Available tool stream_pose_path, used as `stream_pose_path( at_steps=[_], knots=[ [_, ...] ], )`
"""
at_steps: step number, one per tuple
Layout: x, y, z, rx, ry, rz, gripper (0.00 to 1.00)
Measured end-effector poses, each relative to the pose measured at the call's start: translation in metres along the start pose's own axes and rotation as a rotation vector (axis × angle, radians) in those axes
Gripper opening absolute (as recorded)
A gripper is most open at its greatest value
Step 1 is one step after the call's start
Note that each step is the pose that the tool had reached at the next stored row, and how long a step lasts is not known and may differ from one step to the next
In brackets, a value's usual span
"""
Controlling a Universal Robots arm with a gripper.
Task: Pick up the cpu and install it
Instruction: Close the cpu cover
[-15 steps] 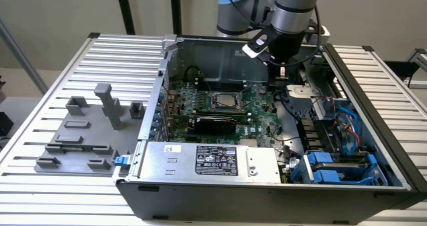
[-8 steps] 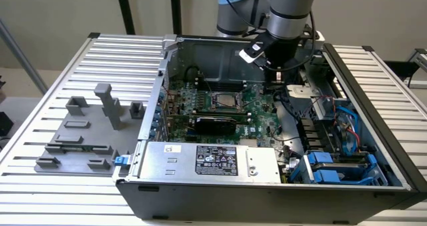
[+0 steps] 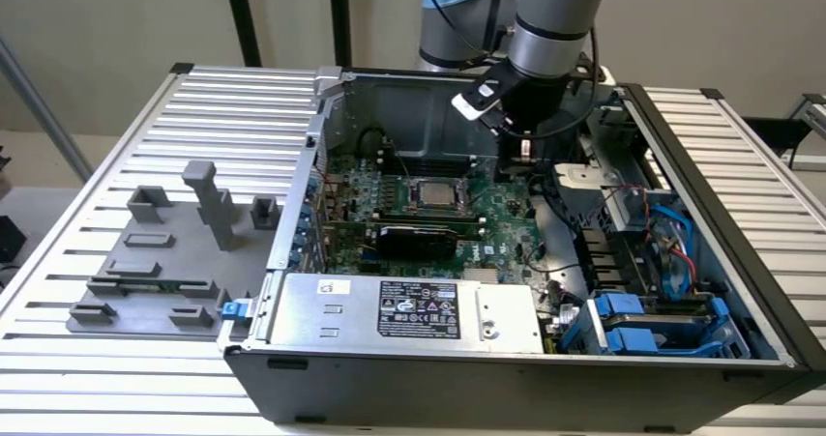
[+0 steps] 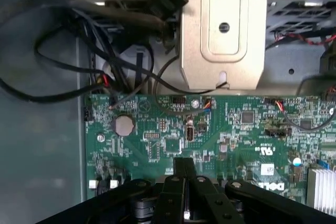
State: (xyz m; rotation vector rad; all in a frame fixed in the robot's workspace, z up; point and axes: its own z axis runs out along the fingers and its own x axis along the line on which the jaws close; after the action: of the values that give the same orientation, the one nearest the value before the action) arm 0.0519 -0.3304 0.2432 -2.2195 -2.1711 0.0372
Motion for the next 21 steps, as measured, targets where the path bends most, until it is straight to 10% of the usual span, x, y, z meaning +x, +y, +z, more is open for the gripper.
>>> stream_pose_path(
  at_steps=[9, 16, 21],
  knots=[
    [0.0, -0.0088, 0.0004, 0.1442, -0.003, -0.003, 0.11],
    [0.0, -0.0212, 0.0012, 0.217, -0.0044, -0.004, 0.11],
    [-0.001, -0.0344, 0.0029, 0.2488, -0.0051, -0.005, 0.11]
  ],
)
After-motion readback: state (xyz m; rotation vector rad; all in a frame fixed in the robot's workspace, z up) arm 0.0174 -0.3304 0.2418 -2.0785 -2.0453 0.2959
